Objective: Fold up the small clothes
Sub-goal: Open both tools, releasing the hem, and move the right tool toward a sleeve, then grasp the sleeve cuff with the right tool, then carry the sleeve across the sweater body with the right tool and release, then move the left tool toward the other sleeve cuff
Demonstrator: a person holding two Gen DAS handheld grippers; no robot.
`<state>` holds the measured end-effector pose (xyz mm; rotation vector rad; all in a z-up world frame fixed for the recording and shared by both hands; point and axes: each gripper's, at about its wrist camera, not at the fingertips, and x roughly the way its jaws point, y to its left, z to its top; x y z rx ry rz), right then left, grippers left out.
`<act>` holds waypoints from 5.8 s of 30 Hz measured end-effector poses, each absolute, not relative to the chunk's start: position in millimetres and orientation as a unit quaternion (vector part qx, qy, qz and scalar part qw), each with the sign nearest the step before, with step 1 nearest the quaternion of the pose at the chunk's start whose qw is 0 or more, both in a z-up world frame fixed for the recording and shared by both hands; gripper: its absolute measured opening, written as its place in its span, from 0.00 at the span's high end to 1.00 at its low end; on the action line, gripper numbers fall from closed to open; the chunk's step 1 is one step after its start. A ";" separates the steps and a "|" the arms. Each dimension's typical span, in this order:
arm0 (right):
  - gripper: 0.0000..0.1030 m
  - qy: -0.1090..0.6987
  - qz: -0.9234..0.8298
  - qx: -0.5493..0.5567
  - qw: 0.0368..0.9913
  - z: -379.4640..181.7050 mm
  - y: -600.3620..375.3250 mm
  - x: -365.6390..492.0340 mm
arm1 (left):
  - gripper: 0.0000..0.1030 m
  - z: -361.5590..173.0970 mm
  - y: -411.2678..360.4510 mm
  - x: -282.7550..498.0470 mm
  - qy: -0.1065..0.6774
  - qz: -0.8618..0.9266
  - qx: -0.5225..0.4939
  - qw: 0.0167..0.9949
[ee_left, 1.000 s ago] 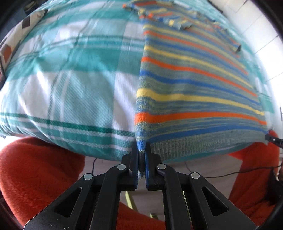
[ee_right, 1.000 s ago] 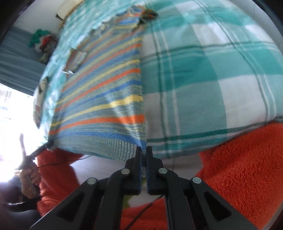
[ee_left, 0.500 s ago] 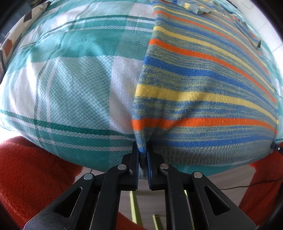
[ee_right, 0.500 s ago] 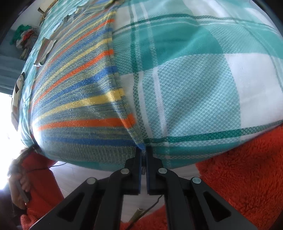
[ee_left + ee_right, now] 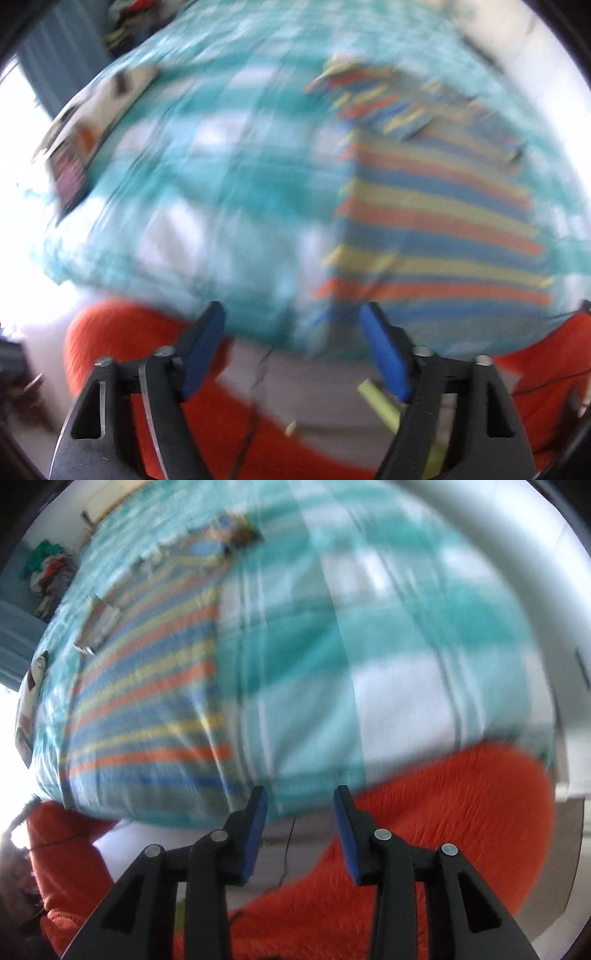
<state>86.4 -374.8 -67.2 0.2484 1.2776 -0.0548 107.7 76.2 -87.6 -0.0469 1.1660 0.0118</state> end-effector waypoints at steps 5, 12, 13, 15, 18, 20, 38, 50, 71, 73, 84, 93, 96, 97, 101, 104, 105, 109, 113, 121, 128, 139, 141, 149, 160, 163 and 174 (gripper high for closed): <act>0.50 0.539 0.050 0.088 0.836 -51.9 -319.1 130.2 | 0.17 -93.0 33.8 150.5 0.516 -0.086 -0.006 0.852; 0.50 0.583 0.101 0.019 0.806 -107.3 -264.5 143.8 | 0.17 -147.2 -5.7 153.2 0.560 -0.087 0.066 0.821; 0.50 0.603 0.095 0.005 0.792 -119.7 -263.0 136.4 | 0.17 -156.4 -6.0 144.8 0.573 -0.088 0.073 0.811; 0.50 0.639 0.079 -0.014 0.765 -143.8 -264.5 124.1 | 0.15 -166.3 0.5 125.2 0.573 -0.092 0.091 0.810; 0.49 0.651 0.073 0.002 0.755 -152.8 -273.8 106.6 | 0.15 -164.8 2.3 110.0 0.585 -0.097 0.103 0.798; 0.49 0.657 0.071 0.007 0.750 -151.9 -274.8 106.5 | 0.15 -165.4 2.5 110.8 0.594 -0.096 0.100 0.792; 0.48 0.619 0.043 -0.035 0.783 -46.0 -343.4 109.6 | 0.13 -62.1 47.5 96.4 0.557 -0.081 0.032 0.826; 0.41 0.442 0.170 -0.251 0.844 -76.3 -258.8 297.1 | 0.13 -70.2 66.1 104.9 0.554 -0.031 -0.026 0.831; 0.96 0.463 -0.109 0.254 0.842 -85.7 -572.1 303.4 | 0.13 -97.3 47.2 107.1 0.592 -0.043 -0.030 0.804; 0.97 0.463 -0.114 0.277 0.835 -94.5 -576.9 296.9 | 0.13 -91.7 40.0 104.5 0.586 -0.047 -0.018 0.808; 0.97 0.490 -0.176 0.253 0.816 -107.1 -586.3 264.8 | 0.13 -100.1 41.2 95.0 0.599 -0.036 -0.013 0.800; 0.53 0.418 -0.122 0.401 0.806 -120.0 -618.1 234.2 | 0.13 -105.0 51.1 90.6 0.600 -0.028 -0.027 0.799; 0.53 0.410 -0.113 0.443 0.789 -120.6 -616.3 210.6 | 0.13 -109.4 51.6 91.4 0.606 -0.032 -0.036 0.794; 0.53 0.409 -0.108 0.455 0.784 -122.2 -614.0 206.6 | 0.13 -109.9 50.8 92.2 0.607 -0.033 -0.036 0.793; 0.54 0.416 -0.095 0.447 0.787 -136.5 -599.9 210.1 | 0.13 -111.8 41.1 95.3 0.609 -0.044 -0.022 0.792; 0.97 0.426 -0.044 0.434 0.793 -141.8 -591.2 227.7 | 0.13 -107.5 38.3 93.4 0.604 -0.042 -0.008 0.796; 0.98 0.442 -0.062 0.401 0.800 -138.9 -587.6 228.4 | 0.13 -104.7 39.9 91.4 0.600 -0.038 -0.007 0.799; 0.98 0.460 -0.130 0.344 0.809 -133.5 -600.3 220.5 | 0.13 -104.3 54.4 87.7 0.600 -0.019 -0.031 0.799; 0.99 0.470 -0.137 0.322 0.811 -130.9 -597.8 225.8 | 0.13 -110.2 62.6 89.5 0.610 -0.013 -0.043 0.791; 0.98 0.475 -0.171 0.307 0.807 -117.8 -603.2 206.1 | 0.13 -103.5 70.8 81.5 0.599 -0.005 -0.041 0.800; 0.68 0.460 -0.089 0.238 0.851 -94.3 -564.4 236.1 | 0.13 -96.1 64.5 85.6 0.596 -0.017 -0.030 0.803; 0.67 0.525 -0.114 0.116 0.835 -94.8 -519.0 207.5 | 0.12 -39.3 86.0 67.1 0.560 -0.017 0.029 0.828; 0.54 0.520 -0.066 0.106 0.845 -78.3 -481.6 177.8 | 0.12 -33.5 84.8 72.7 0.556 -0.023 0.033 0.830; 0.51 0.501 0.144 0.108 0.846 -60.5 -317.7 108.5 | 0.05 0.9 52.2 127.2 0.475 -0.103 0.093 0.869; 0.51 0.550 0.136 0.020 0.824 -124.2 -247.4 118.5 | 0.15 -66.4 6.3 226.4 0.420 -0.170 0.093 0.887; 0.51 0.559 0.128 0.043 0.818 -134.4 -254.3 121.6 | 0.17 -82.1 -33.1 248.0 0.383 -0.212 0.174 0.882; 0.50 0.558 0.128 0.037 0.819 -138.9 -254.5 117.9 | 0.32 -171.6 -22.6 356.4 0.515 -0.186 0.138 0.825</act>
